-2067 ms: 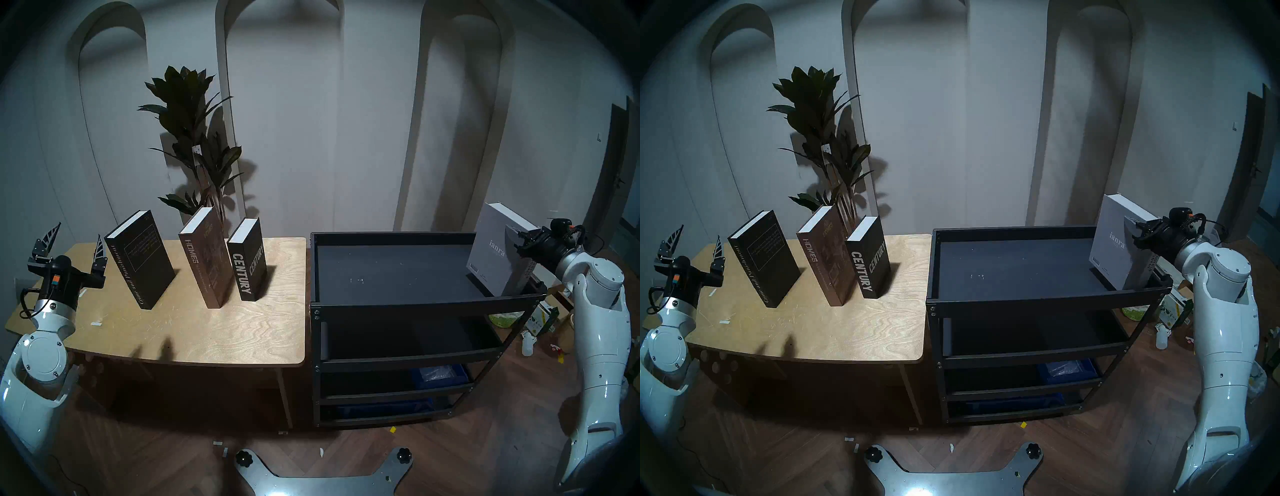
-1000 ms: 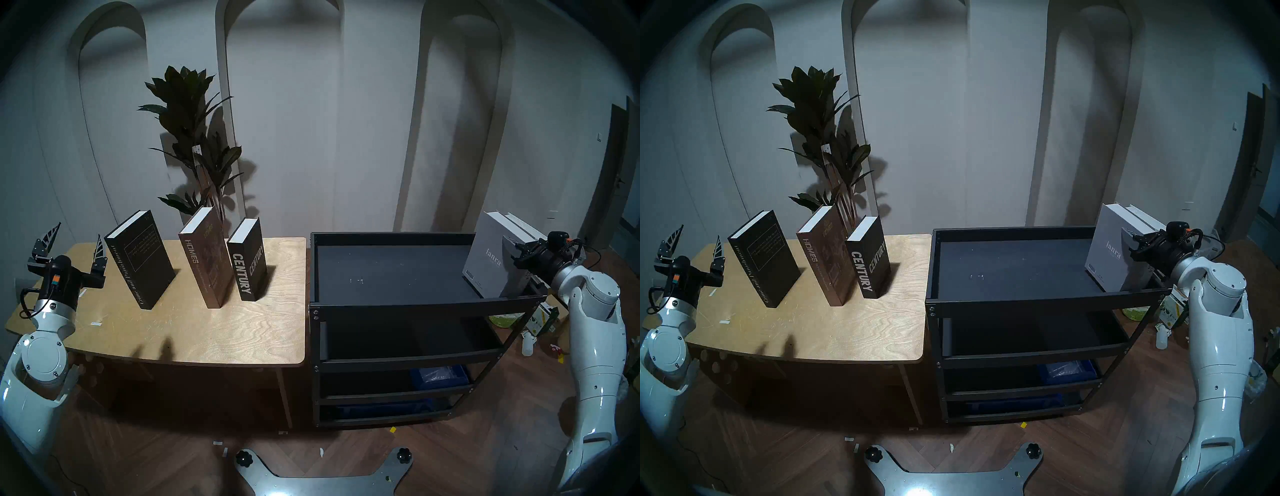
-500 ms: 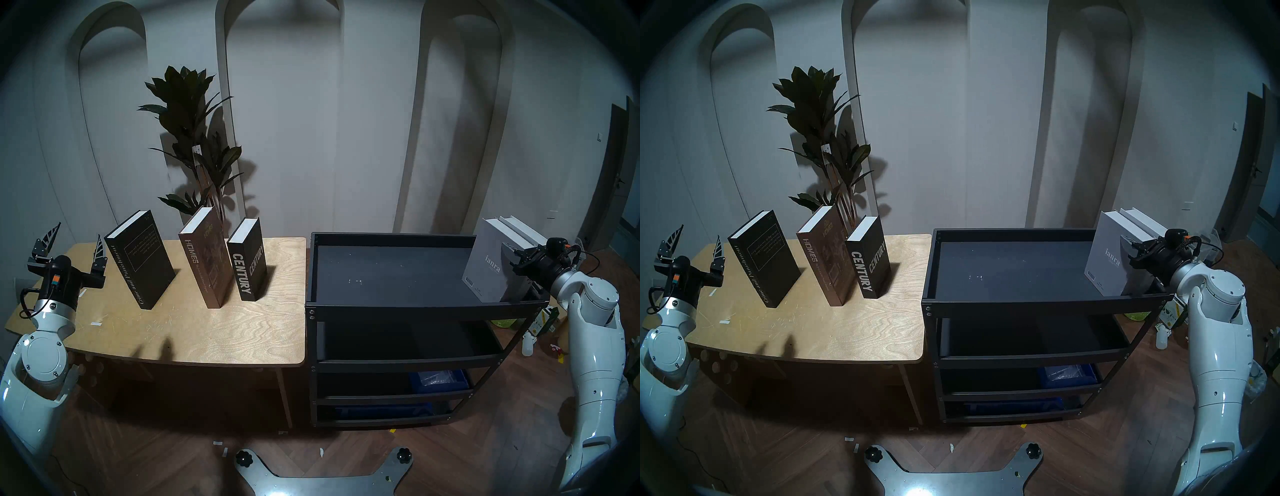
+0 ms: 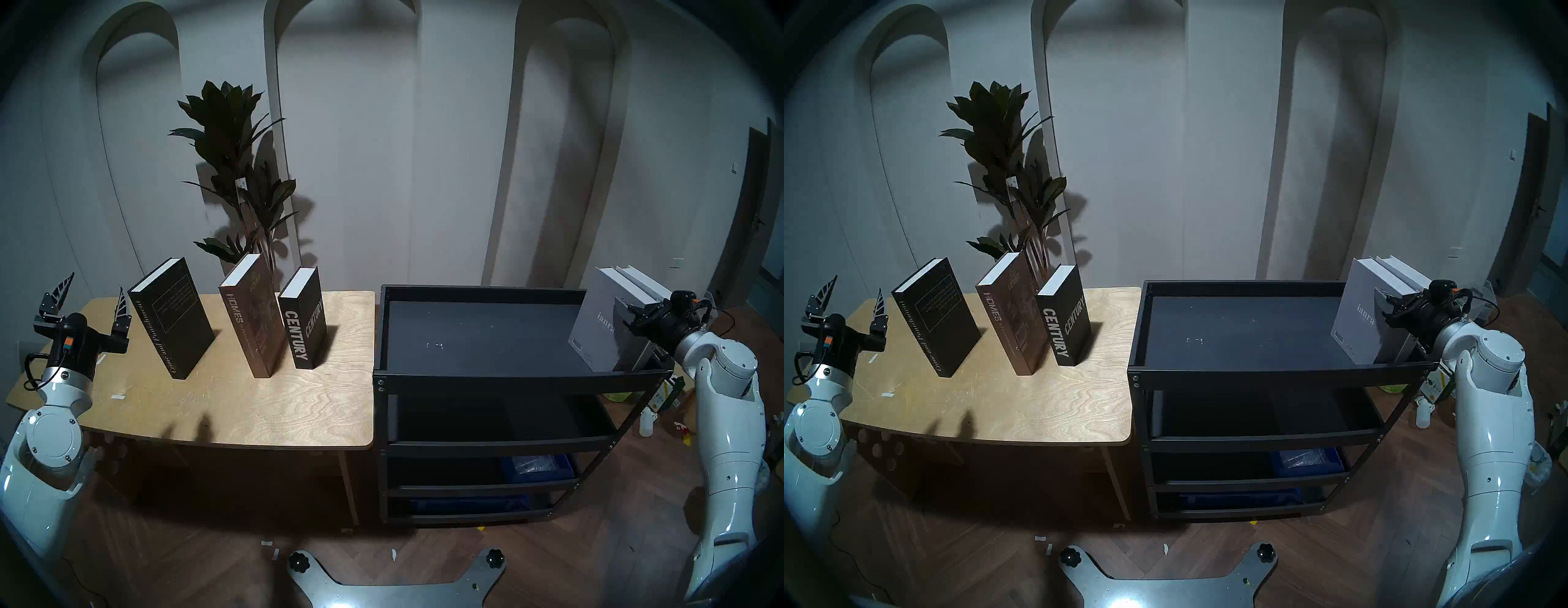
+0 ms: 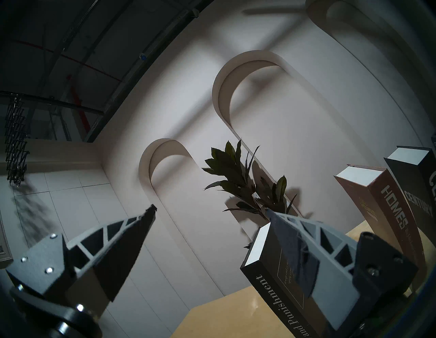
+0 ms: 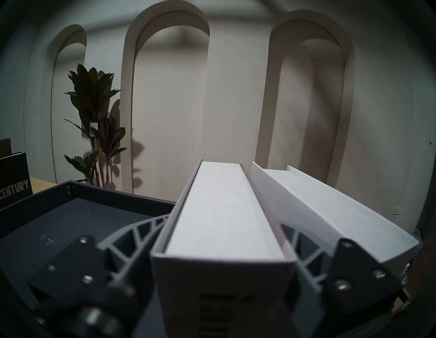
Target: Move the books from the display table onto the shelf, standing them upright with spines facing out and tallest at one end
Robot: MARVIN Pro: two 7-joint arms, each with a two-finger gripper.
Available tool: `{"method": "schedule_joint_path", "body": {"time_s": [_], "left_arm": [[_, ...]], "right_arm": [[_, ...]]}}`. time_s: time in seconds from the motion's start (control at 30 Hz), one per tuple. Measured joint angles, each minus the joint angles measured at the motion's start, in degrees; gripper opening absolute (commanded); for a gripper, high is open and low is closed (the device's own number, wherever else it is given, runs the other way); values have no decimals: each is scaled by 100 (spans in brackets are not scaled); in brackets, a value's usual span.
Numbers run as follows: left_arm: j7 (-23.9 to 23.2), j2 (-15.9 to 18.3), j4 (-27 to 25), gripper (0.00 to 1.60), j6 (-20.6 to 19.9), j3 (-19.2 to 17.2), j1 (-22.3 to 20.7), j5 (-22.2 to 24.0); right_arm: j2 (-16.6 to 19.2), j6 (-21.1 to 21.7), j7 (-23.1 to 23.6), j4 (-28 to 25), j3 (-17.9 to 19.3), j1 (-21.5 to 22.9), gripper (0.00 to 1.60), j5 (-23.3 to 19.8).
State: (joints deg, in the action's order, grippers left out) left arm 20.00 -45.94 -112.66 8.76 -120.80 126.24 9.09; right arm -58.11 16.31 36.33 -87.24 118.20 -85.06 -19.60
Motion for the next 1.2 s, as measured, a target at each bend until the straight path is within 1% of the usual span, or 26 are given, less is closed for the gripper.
{"method": "schedule_joint_path", "body": {"time_s": [0.47,0.5,0.53,0.87,0.9,0.93,1.0,1.2], "left_arm": [[0,0,0,160,0,0,0,0],[0,0,0,160,0,0,0,0],[0,0,0,160,0,0,0,0],[1,0,0,160,0,0,0,0],[2,0,0,160,0,1,-1,0],[2,0,0,160,0,2,-1,0],[2,0,0,160,0,2,-1,0],[2,0,2,160,0,3,-1,0]], "right_arm": [[22,0,-66,30,-226,171,159,-4],[24,0,-75,31,-248,198,154,-7],[27,0,-83,31,-267,223,152,-11],[59,10,-157,11,-370,499,142,-66],[66,12,-163,10,-373,530,137,-73],[81,14,-173,6,-374,586,136,-86],[104,16,-185,5,-371,663,138,-101],[174,43,-256,0,-318,963,135,-194]]}}
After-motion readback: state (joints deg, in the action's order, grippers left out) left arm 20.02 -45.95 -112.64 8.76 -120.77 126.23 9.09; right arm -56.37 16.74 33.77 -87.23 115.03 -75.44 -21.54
